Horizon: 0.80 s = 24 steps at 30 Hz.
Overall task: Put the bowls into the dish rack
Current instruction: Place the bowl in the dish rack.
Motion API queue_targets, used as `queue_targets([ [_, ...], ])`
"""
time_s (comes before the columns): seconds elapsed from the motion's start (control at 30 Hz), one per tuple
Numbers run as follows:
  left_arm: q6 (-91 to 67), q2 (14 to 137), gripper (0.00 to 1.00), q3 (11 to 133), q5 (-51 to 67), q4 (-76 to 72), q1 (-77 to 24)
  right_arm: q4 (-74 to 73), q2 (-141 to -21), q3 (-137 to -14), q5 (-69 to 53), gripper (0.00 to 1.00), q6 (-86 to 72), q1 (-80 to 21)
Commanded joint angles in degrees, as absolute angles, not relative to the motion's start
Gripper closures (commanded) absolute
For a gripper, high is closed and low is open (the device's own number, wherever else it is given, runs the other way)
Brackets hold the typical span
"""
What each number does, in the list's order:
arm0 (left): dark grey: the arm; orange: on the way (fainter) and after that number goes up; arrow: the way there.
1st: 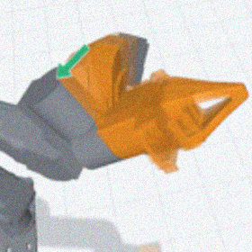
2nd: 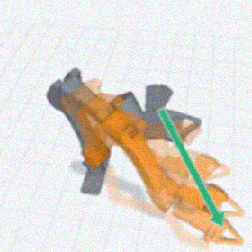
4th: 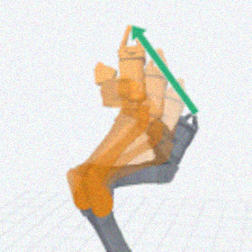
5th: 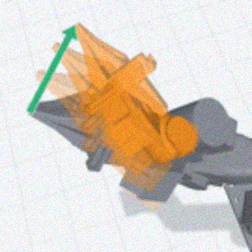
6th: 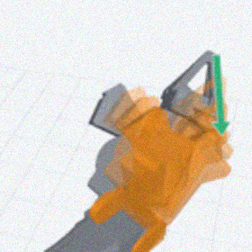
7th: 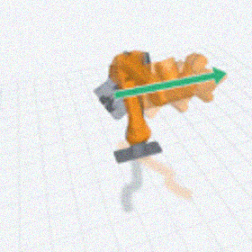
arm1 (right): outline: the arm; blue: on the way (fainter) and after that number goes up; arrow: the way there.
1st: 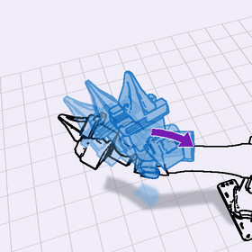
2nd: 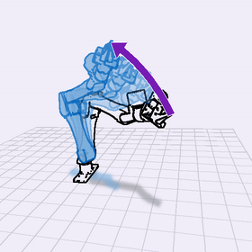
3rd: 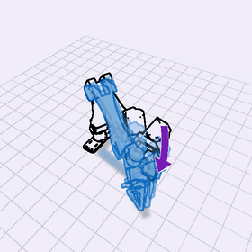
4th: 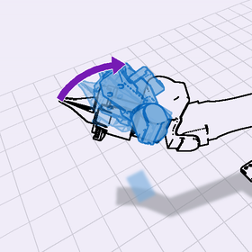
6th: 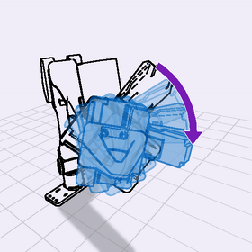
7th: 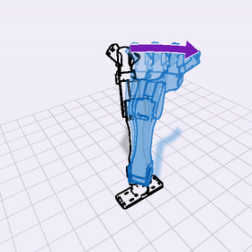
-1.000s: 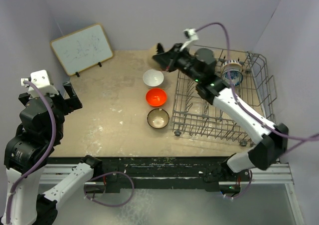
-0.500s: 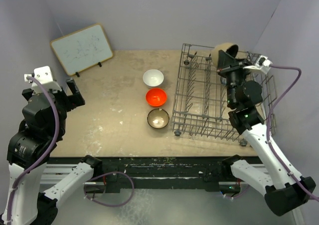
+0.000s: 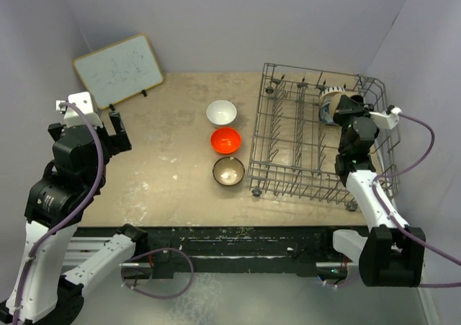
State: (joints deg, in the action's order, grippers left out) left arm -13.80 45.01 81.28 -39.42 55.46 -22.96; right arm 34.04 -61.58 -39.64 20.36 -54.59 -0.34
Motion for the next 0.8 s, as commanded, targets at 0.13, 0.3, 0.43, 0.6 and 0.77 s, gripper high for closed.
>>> queue_targets([
  [0.13, -12.84, 45.53, 0.01, 76.82, -39.76, 51.3, -23.04, 51.96, -65.56, -37.63, 9.53, 1.0, -65.82, 4.78],
  [0.3, -11.54, 45.38, 0.01, 74.19, -39.49, 48.79, -23.07, 58.15, -69.6, -35.63, 8.18, 1.0, -69.27, 6.72],
  [0.43, -10.23, 45.5, 0.01, 72.58, -39.61, 46.73, -23.07, 65.98, -73.63, -32.92, 8.87, 1.0, -71.62, 7.4],
  [0.6, -9.93, 45.73, 0.01, 71.54, -39.47, 45.5, -23.13, 74.77, -78.73, -30.45, 10.03, 1.0, -75.69, 7.65],
  [0.77, -9.91, 46.13, 0.01, 71.1, -39.37, 45.26, -23.15, 76.89, -77.02, -27.24, 17.22, 1.0, -79.96, 7.56],
])
